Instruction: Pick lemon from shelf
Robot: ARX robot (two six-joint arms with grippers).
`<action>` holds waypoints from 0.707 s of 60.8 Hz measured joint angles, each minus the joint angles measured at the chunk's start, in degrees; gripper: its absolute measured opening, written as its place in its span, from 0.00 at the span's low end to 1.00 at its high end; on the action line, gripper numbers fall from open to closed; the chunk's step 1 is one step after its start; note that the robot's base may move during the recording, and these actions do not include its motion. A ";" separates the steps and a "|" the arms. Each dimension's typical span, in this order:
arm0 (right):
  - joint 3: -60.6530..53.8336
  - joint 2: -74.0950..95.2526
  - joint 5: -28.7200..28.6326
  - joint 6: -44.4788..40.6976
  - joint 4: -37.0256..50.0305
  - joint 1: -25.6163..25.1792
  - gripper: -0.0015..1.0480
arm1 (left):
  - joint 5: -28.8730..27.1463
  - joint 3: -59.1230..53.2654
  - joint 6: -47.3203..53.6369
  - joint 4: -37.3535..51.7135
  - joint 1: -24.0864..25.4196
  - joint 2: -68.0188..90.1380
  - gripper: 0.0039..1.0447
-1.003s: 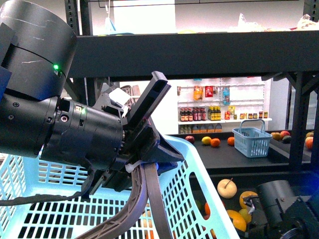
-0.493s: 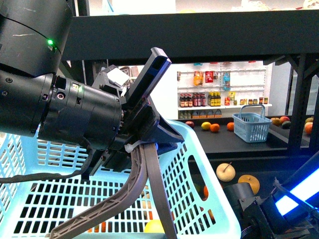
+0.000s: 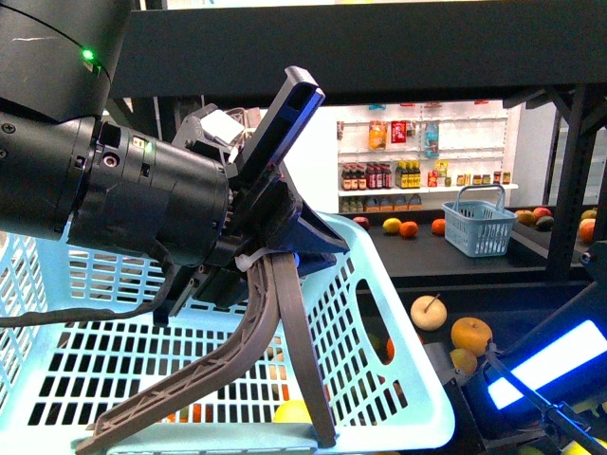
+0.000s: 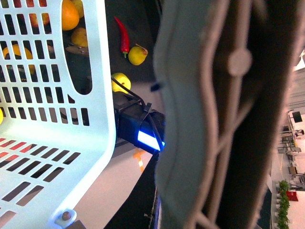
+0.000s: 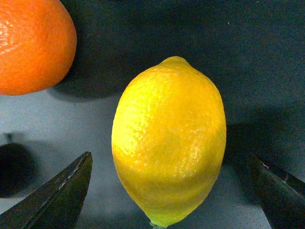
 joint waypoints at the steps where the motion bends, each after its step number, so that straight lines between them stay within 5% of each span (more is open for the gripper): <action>1: 0.28 0.17 0.09 -0.07 -0.22 0.02 0.93 | 0.00 0.00 0.00 0.00 0.00 0.00 0.11; 20: 3.85 2.89 1.25 -1.77 -2.34 0.87 0.92 | 0.00 0.00 0.00 0.00 0.00 0.00 0.11; 35: 3.32 3.13 2.29 -3.45 -1.33 1.55 0.58 | 0.00 0.00 0.00 0.00 0.00 0.00 0.11; 43: 2.08 2.84 2.71 -4.57 -0.42 1.31 0.52 | 0.00 0.00 0.00 0.00 0.00 0.00 0.11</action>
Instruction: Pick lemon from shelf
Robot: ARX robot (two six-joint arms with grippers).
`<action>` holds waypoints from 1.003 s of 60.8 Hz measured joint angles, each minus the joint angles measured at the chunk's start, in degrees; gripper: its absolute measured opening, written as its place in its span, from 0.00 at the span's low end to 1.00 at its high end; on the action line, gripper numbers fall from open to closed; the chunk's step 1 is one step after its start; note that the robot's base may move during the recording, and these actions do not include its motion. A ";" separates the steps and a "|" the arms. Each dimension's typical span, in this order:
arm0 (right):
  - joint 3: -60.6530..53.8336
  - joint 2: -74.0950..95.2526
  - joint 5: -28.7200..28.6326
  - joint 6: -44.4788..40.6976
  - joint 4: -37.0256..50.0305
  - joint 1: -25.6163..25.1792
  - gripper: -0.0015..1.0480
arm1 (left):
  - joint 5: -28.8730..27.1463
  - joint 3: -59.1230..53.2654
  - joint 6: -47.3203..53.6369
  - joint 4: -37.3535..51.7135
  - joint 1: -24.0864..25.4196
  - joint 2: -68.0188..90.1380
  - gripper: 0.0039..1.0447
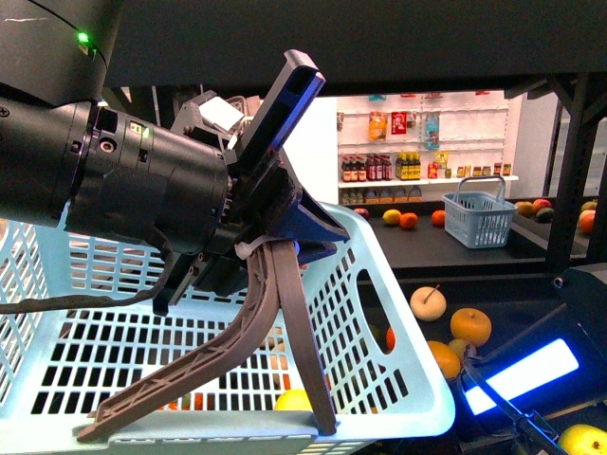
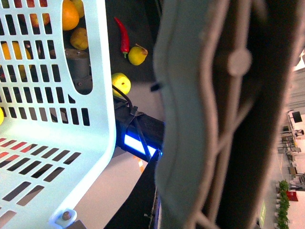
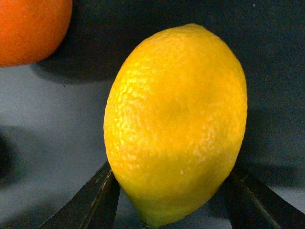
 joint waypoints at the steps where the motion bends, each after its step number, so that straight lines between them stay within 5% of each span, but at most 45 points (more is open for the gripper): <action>1: -0.17 -0.09 0.04 -0.11 0.11 -0.04 0.51 | 0.00 0.00 0.00 0.00 0.00 0.00 0.11; 33: -24.22 -16.74 0.83 -4.31 13.29 -6.69 0.50 | 0.00 0.00 0.00 0.00 0.00 0.00 0.11; 61: -48.59 -49.46 -10.08 0.15 18.34 -14.75 0.50 | 0.00 0.00 0.00 0.00 0.00 0.00 0.11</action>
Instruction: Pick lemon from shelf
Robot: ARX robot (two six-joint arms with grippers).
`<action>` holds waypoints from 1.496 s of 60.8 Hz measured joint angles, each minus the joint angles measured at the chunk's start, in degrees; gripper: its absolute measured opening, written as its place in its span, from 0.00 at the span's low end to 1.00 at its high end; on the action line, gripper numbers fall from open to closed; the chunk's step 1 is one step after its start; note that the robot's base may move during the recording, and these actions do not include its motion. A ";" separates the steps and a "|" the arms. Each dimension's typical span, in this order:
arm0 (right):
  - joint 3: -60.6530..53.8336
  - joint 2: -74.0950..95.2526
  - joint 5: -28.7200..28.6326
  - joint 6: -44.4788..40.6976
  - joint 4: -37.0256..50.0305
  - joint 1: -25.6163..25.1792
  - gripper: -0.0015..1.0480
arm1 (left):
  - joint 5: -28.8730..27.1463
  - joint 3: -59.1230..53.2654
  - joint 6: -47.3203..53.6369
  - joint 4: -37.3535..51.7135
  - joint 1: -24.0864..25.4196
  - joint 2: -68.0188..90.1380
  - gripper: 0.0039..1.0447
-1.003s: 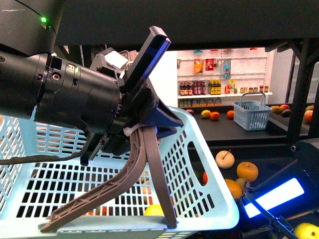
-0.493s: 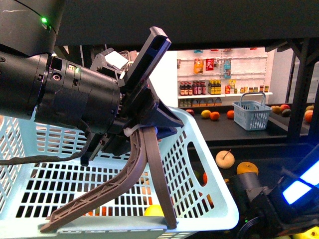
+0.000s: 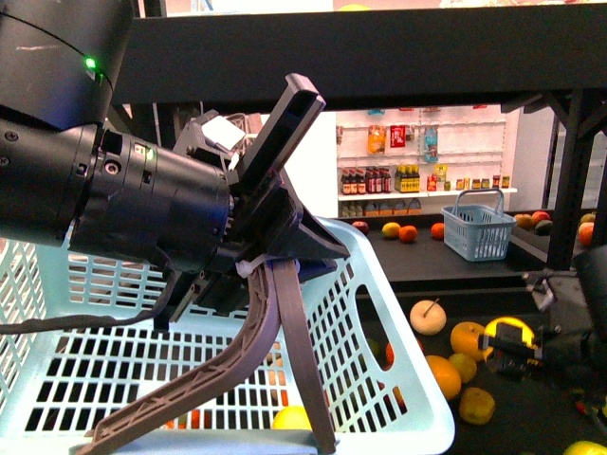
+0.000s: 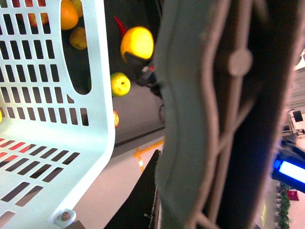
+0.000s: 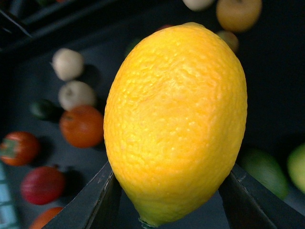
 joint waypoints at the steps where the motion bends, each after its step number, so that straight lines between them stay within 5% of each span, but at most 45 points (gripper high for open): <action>1: -0.24 -1.05 -0.44 0.26 -0.11 0.11 0.50 | 0.00 0.00 0.00 0.00 0.00 0.00 0.11; 24: -3.32 -20.79 -4.00 8.52 -4.09 13.97 0.48 | -0.02 0.00 0.00 0.00 0.00 0.00 0.11; 54: -6.71 -20.04 -0.70 10.60 -4.09 21.84 0.48 | -0.52 0.00 -0.11 0.00 0.26 0.02 0.11; 74: -8.13 -18.84 -0.50 9.57 -3.26 22.80 0.93 | -2.23 0.00 -0.37 0.00 1.03 0.09 0.11; 91: -8.70 -20.87 -0.55 9.99 -3.41 22.01 0.93 | -1.70 0.00 -0.37 0.00 1.05 0.09 0.11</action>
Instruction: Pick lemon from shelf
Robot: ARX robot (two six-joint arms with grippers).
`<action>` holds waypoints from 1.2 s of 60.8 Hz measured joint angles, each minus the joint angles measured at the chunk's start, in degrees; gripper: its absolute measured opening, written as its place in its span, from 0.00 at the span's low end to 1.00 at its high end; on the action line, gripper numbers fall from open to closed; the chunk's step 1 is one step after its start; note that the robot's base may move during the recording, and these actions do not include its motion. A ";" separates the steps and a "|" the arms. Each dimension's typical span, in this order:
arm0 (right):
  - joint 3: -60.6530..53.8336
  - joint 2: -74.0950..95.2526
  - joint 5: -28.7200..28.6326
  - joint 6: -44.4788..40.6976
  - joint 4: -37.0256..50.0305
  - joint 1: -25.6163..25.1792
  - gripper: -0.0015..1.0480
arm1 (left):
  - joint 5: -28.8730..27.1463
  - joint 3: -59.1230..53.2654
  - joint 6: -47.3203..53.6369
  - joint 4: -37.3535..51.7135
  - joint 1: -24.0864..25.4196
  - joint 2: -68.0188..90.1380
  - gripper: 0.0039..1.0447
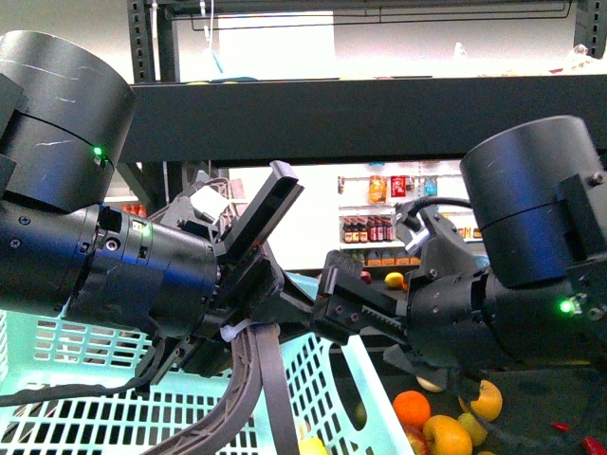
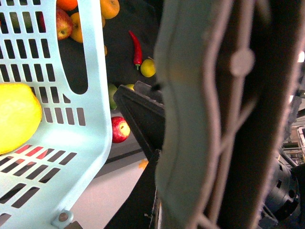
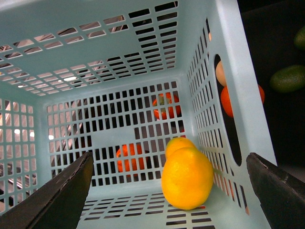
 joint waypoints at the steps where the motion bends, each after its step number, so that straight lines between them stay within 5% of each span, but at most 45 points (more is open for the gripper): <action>1: -0.13 -0.35 0.09 0.02 -0.02 -0.11 0.93 | 0.09 0.00 0.02 0.00 -0.02 0.00 0.11; 18: -8.02 -19.69 12.66 -9.31 -3.61 -10.23 0.93 | 2.34 0.70 -0.17 0.31 -1.16 0.13 0.11; 28: -16.90 -31.36 14.14 -12.09 -7.43 -13.55 0.93 | 1.88 0.70 0.09 0.31 -1.18 0.13 0.11; 42: -28.52 -50.58 18.14 -16.26 -14.82 -13.81 0.93 | 1.49 0.70 0.07 0.31 -0.94 0.13 0.11; 50: -35.63 -69.81 22.47 -19.23 -27.04 -10.40 0.92 | 1.73 0.70 0.02 0.31 -0.94 0.13 0.11; 55: -42.07 -82.38 19.56 -24.46 -23.37 -9.51 0.76 | 1.77 0.70 0.02 0.31 -0.94 0.13 0.11; 60: -46.75 -88.59 11.34 -26.75 -21.81 -16.96 0.58 | 1.51 0.70 -0.09 0.31 -0.94 0.20 0.11; 73: -52.19 -91.17 10.32 -27.87 -20.55 -19.28 0.20 | 1.70 0.70 -0.04 0.31 -1.05 0.20 0.11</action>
